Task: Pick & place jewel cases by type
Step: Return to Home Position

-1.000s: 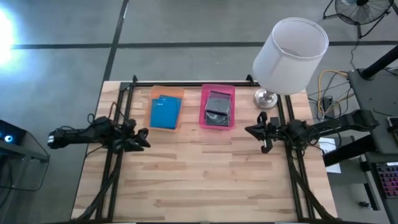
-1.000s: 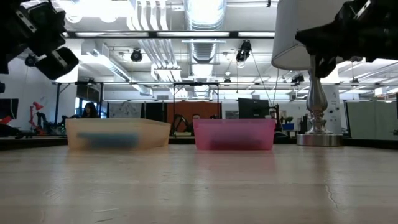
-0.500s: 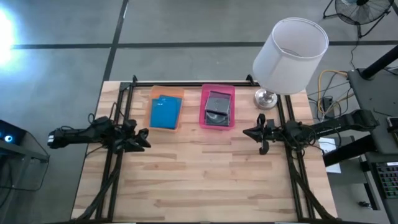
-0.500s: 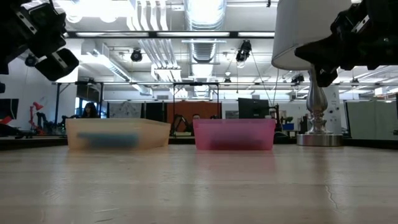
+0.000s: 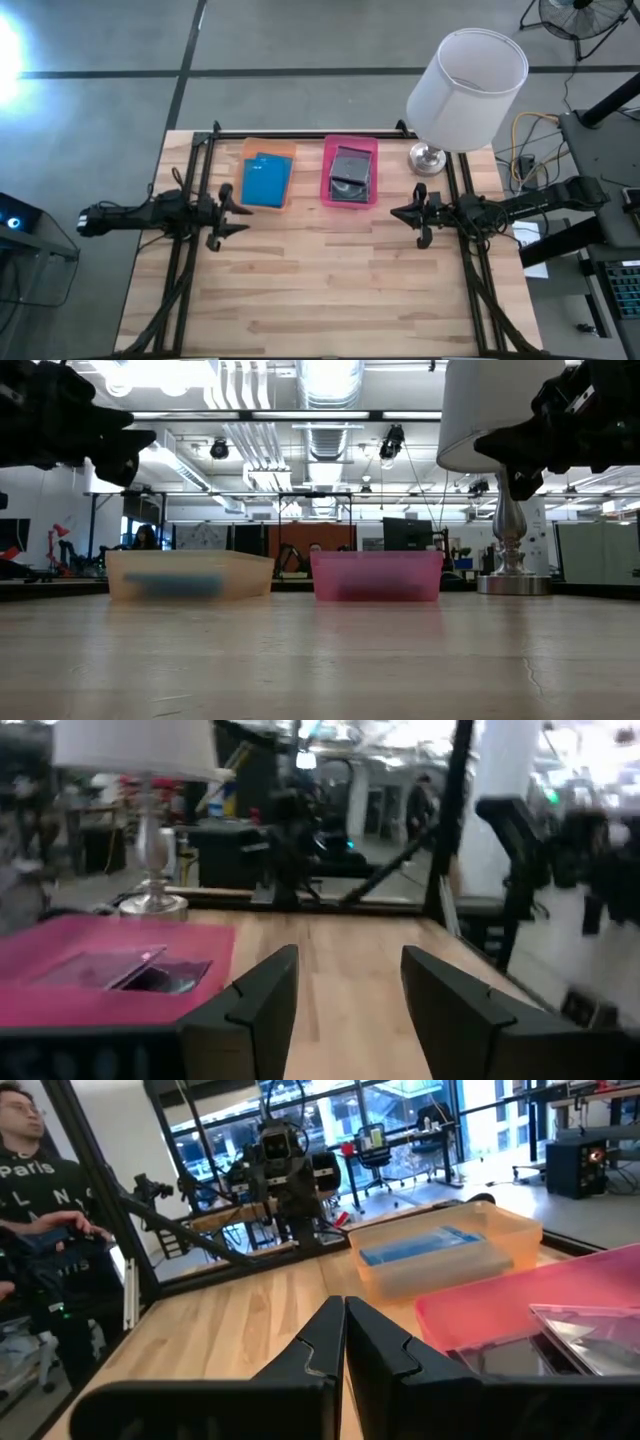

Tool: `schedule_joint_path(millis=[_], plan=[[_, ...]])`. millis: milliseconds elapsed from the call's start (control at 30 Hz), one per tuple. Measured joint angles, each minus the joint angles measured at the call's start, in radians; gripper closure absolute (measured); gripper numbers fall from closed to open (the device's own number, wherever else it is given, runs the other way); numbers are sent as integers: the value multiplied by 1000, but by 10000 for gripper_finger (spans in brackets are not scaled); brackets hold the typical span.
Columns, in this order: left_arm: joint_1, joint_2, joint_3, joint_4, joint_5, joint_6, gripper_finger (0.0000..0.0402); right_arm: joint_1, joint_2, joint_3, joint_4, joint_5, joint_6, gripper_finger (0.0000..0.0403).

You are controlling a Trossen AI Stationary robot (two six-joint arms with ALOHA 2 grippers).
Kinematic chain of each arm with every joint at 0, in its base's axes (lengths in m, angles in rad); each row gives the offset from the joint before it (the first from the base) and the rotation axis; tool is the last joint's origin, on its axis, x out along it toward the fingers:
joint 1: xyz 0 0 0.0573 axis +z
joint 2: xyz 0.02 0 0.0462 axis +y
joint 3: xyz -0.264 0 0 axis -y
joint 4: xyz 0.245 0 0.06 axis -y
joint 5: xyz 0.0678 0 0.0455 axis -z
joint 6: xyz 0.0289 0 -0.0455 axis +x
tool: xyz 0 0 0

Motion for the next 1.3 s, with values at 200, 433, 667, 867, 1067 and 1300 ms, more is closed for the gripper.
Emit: schedule_joint_path(millis=[200,433,667,867,1067,1300], plan=[[-1,0,0,-40,10,16,239,0,0,0,-5,0,0,394],[-1,0,0,-44,-74,95,239,0,0,0,-5,0,0,394],[-1,19,0,-52,-75,89,239,0,0,0,-5,1,0,394],[-1,32,0,-54,-75,88,239,0,0,0,-5,2,0,394],[-1,35,0,-53,-75,88,239,0,0,0,-5,2,0,394],[-1,35,0,-53,-75,88,239,32,-41,2,-34,-10,-15,394]])
